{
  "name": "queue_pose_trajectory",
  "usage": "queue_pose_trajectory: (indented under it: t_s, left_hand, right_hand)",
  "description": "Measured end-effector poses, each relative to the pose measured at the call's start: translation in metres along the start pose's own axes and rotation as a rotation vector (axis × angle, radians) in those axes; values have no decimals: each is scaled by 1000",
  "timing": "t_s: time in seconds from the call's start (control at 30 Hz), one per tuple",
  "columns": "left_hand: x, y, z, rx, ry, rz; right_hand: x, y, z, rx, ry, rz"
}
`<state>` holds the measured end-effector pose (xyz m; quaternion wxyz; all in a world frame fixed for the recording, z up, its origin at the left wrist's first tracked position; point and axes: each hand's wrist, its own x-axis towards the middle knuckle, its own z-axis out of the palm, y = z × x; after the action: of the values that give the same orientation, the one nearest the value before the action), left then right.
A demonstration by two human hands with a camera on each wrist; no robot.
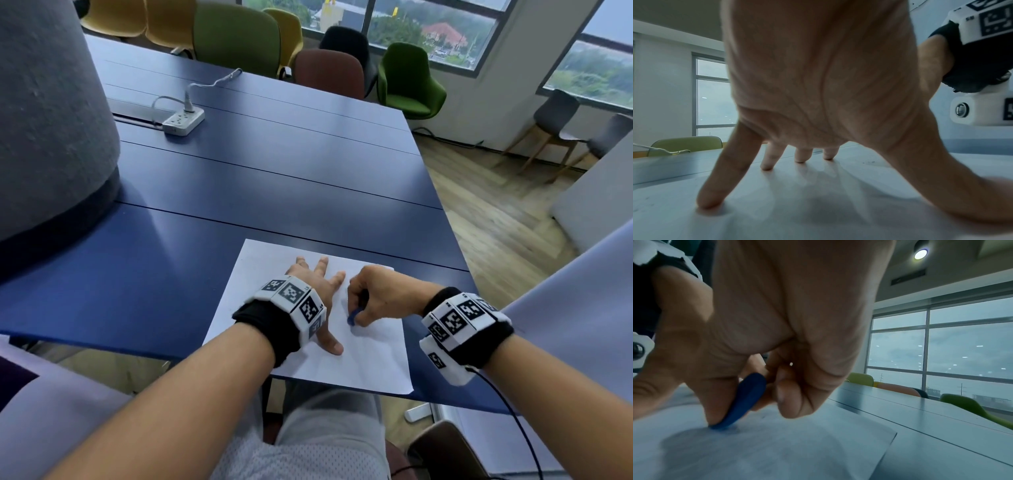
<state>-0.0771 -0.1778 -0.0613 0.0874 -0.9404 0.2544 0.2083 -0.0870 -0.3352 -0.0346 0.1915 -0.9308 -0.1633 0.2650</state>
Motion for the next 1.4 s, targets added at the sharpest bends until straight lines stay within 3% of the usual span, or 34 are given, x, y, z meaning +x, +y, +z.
queue_pose_trajectory:
  t_s: [0.07, 0.17, 0.33, 0.47, 0.63, 0.77, 0.83, 1.0, 1.07, 1.17, 1.2, 1.33, 1.4]
  left_hand:
    - [1, 0, 0, 1, -3, -3]
    - [1, 1, 0, -3, -27, -12]
    - [0, 1, 0, 5, -12, 2]
    - [0, 1, -1, 10, -32, -7]
    - [-3, 2, -3, 24, -18, 7]
    - [-4, 3, -4, 17, -28, -8]
    - [-4, 2, -4, 21, -27, -2]
    - [-6, 2, -4, 29, 3, 3]
    - [-5, 2, -4, 32, 6, 3]
    - [-4, 2, -4, 20, 2, -1]
    - [-5, 1, -4, 21, -4, 0]
    - [-6, 2, -4, 24, -6, 4]
    - [-5, 2, -4, 31, -7, 0]
  right_hand:
    - [-4, 0, 3, 24, -24, 0]
    - [-11, -6, 7, 2, -227, -12]
    - [-9, -7, 4, 16, -45, 5]
    - [-18, -15, 12, -41, -218, -23]
    - [-10, -7, 8, -8, -30, 6]
    - [-16, -11, 10, -18, -174, 9]
    - [-8, -9, 3, -64, -99, 10]
    - [22, 13, -14, -32, 254, 52]
    - [21, 14, -13, 4, 217, 48]
    - [15, 8, -11, -30, -8, 24]
    - [16, 9, -13, -46, -15, 26]
    - [29, 25, -23, -24, 275, 70]
    - [27, 25, -19, 0, 255, 49]
